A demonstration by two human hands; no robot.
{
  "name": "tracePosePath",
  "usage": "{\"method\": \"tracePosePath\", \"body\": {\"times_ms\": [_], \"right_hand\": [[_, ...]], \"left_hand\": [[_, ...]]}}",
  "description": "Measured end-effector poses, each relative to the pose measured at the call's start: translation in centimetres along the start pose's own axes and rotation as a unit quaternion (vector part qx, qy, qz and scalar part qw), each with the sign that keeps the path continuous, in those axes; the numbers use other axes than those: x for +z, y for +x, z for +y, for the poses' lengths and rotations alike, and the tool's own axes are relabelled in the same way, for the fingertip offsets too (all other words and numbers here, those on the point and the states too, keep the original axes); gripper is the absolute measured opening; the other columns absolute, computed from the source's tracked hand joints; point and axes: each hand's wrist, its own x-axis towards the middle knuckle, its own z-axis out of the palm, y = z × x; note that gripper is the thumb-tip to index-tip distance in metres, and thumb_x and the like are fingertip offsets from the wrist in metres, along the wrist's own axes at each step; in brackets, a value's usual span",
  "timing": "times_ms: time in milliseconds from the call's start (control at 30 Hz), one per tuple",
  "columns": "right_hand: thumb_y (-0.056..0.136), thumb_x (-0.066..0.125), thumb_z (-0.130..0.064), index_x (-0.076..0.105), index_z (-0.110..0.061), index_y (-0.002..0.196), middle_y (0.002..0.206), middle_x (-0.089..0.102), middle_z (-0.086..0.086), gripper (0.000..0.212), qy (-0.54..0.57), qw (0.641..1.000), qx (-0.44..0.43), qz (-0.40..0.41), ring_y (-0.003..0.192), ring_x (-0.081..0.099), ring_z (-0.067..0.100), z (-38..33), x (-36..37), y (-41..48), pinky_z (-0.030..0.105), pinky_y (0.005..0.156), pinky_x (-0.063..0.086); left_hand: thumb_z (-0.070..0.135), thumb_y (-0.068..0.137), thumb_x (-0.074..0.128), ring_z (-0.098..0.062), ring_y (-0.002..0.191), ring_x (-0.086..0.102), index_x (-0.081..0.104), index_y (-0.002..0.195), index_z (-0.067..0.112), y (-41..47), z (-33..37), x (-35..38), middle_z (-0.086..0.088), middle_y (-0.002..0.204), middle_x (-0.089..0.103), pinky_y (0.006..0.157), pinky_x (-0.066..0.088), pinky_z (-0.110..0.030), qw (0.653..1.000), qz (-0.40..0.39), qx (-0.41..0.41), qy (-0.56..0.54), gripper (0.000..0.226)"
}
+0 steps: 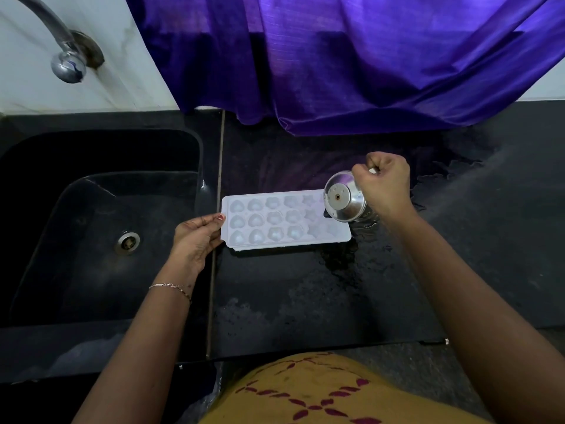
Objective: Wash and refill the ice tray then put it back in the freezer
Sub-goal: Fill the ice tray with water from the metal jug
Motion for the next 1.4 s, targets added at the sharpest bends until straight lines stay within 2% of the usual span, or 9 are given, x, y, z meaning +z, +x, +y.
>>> {"method": "tracePosePath", "body": {"times_ms": [133, 233, 367, 467, 533, 633, 733, 967, 1400], "right_hand": [[0.075, 0.056, -0.003, 0.028, -0.018, 0.050, 0.047, 0.028, -0.003, 0.040, 0.006, 1.000, 0.005, 0.004, 0.048, 0.026, 0.013, -0.1, 0.1, -0.1, 0.025, 0.050, 0.025], [0.077, 0.055, 0.000, 0.026, -0.019, 0.050, 0.038, 0.026, -0.014, 0.044, 0.046, 0.998, 0.040, 0.016, 0.040, 0.028, 0.004, -0.4, 0.2, -0.3, 0.018, 0.045, 0.028], [0.078, 0.053, 0.002, 0.025, -0.018, 0.051, 0.034, 0.024, -0.015, 0.044, 0.084, 0.995, 0.060, 0.020, 0.033, 0.027, 0.002, -0.8, 0.6, -0.4, 0.016, 0.042, 0.027], [0.078, 0.054, 0.002, 0.025, -0.019, 0.050, 0.035, 0.025, -0.015, 0.045, 0.080, 0.996, 0.049, 0.008, 0.037, 0.025, 0.002, -1.1, 1.1, -0.4, 0.018, 0.044, 0.028], [0.076, 0.055, 0.001, 0.026, -0.020, 0.049, 0.038, 0.025, -0.015, 0.045, 0.072, 0.997, 0.036, 0.001, 0.044, 0.029, 0.011, -1.2, 1.4, -0.4, 0.023, 0.047, 0.029], [0.076, 0.056, -0.002, 0.028, -0.019, 0.050, 0.047, 0.029, -0.003, 0.041, 0.046, 0.999, 0.014, -0.009, 0.052, 0.031, 0.018, -1.4, 1.8, -0.4, 0.028, 0.051, 0.029], [0.076, 0.055, -0.003, 0.029, -0.018, 0.051, 0.050, 0.031, 0.003, 0.039, 0.023, 1.000, -0.004, -0.014, 0.052, 0.032, 0.018, -1.7, 1.9, -0.3, 0.026, 0.051, 0.027], [0.075, 0.056, -0.003, 0.025, -0.020, 0.049, 0.047, 0.023, -0.005, 0.044, -0.004, 0.999, -0.041, -0.014, 0.047, 0.021, 0.008, -2.2, 1.9, 0.0, 0.023, 0.046, 0.021], [0.075, 0.056, -0.004, 0.027, -0.020, 0.048, 0.046, 0.025, -0.005, 0.043, -0.004, 0.998, -0.065, -0.015, 0.048, 0.023, 0.010, -2.7, 1.7, 0.5, 0.025, 0.049, 0.023]], "left_hand": [[0.004, 0.087, 0.065, -0.006, 0.061, 0.069, 0.068, 0.088, 0.007, 0.0, 0.0, 0.0, 0.003, 0.068, 0.073, 0.052, 0.053, -0.018, 1.000, -0.002, 0.002, 0.001, 0.004], [0.004, 0.087, 0.066, -0.006, 0.062, 0.070, 0.068, 0.088, 0.007, 0.0, 0.0, 0.0, 0.003, 0.068, 0.074, 0.053, 0.053, -0.018, 1.000, -0.002, 0.001, 0.005, 0.005], [0.004, 0.087, 0.066, -0.007, 0.063, 0.069, 0.068, 0.089, 0.007, 0.1, 0.0, -0.1, 0.003, 0.069, 0.074, 0.054, 0.054, -0.018, 1.000, -0.002, 0.001, 0.007, 0.004], [0.005, 0.087, 0.066, -0.007, 0.063, 0.070, 0.068, 0.091, 0.006, 0.1, 0.0, -0.2, 0.002, 0.070, 0.074, 0.054, 0.054, -0.018, 1.000, -0.004, 0.001, 0.007, 0.005], [0.005, 0.087, 0.066, -0.006, 0.062, 0.069, 0.068, 0.091, 0.007, 0.1, 0.0, -0.1, 0.002, 0.069, 0.074, 0.054, 0.054, -0.018, 1.000, -0.005, 0.001, 0.008, 0.005], [0.005, 0.087, 0.066, -0.006, 0.062, 0.070, 0.068, 0.089, 0.007, 0.0, 0.0, -0.1, 0.003, 0.069, 0.074, 0.053, 0.054, -0.018, 1.000, -0.004, 0.002, 0.006, 0.003], [0.005, 0.087, 0.067, -0.007, 0.063, 0.070, 0.068, 0.089, 0.007, -0.1, 0.1, -0.1, 0.002, 0.070, 0.074, 0.055, 0.055, -0.019, 1.000, -0.004, 0.001, 0.008, 0.003], [0.005, 0.087, 0.067, -0.008, 0.065, 0.070, 0.069, 0.089, 0.007, -0.1, 0.1, -0.1, 0.002, 0.071, 0.074, 0.056, 0.055, -0.019, 1.000, -0.003, -0.001, 0.010, 0.004], [0.005, 0.088, 0.065, -0.005, 0.059, 0.069, 0.067, 0.087, 0.007, -0.5, 0.3, 0.1, 0.003, 0.065, 0.073, 0.053, 0.054, -0.017, 1.000, -0.005, 0.004, 0.007, 0.003]]}}
